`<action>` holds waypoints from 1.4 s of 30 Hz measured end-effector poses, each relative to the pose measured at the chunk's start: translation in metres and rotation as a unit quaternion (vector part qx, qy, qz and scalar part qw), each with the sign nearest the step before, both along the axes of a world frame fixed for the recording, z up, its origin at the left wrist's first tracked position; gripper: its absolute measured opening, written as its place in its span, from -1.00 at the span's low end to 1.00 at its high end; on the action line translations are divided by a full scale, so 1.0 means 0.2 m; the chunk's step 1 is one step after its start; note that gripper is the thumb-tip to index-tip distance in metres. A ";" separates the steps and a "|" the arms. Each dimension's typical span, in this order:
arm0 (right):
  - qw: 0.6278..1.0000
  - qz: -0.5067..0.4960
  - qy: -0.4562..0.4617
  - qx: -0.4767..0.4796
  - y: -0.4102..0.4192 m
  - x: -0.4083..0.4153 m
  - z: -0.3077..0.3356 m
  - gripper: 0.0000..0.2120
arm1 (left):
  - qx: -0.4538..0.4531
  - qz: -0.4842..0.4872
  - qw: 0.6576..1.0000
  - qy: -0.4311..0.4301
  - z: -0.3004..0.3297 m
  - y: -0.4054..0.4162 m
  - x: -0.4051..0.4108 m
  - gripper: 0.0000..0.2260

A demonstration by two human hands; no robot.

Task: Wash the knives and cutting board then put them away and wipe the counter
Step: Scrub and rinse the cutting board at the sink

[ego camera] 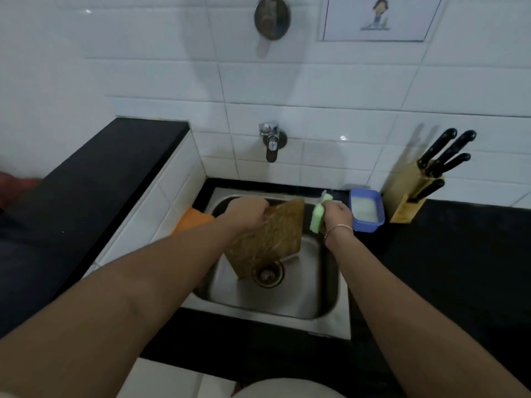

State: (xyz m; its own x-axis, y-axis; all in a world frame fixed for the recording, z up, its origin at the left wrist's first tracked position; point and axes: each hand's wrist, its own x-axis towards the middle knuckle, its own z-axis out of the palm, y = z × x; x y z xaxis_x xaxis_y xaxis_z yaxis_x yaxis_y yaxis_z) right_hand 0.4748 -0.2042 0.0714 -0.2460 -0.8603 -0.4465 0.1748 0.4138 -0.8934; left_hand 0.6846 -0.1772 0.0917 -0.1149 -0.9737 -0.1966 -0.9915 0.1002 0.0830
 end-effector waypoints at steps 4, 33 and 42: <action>0.998 -0.025 -0.048 -0.028 -0.07 -0.01 0.18 -0.81 | 0.024 -0.165 0.979 -0.113 0.14 -0.02 -0.07 -0.84; 0.977 0.198 0.072 0.022 0.04 0.32 -0.26 -0.92 | -0.039 0.257 0.836 0.484 -0.24 0.18 0.08 -0.39; 0.964 0.236 0.124 -0.013 0.17 0.49 -0.46 -0.90 | -0.107 0.261 0.854 0.437 -0.33 0.18 -0.12 -0.45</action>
State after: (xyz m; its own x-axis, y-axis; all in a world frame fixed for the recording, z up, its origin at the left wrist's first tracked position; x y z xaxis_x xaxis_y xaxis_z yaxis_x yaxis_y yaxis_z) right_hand 0.5724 -0.1709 -0.0200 0.0799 -0.9121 -0.4020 -0.2474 0.3725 -0.8944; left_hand 0.6615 -0.1413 0.0256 0.3337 -0.9402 -0.0679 -0.4741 -0.2297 0.8500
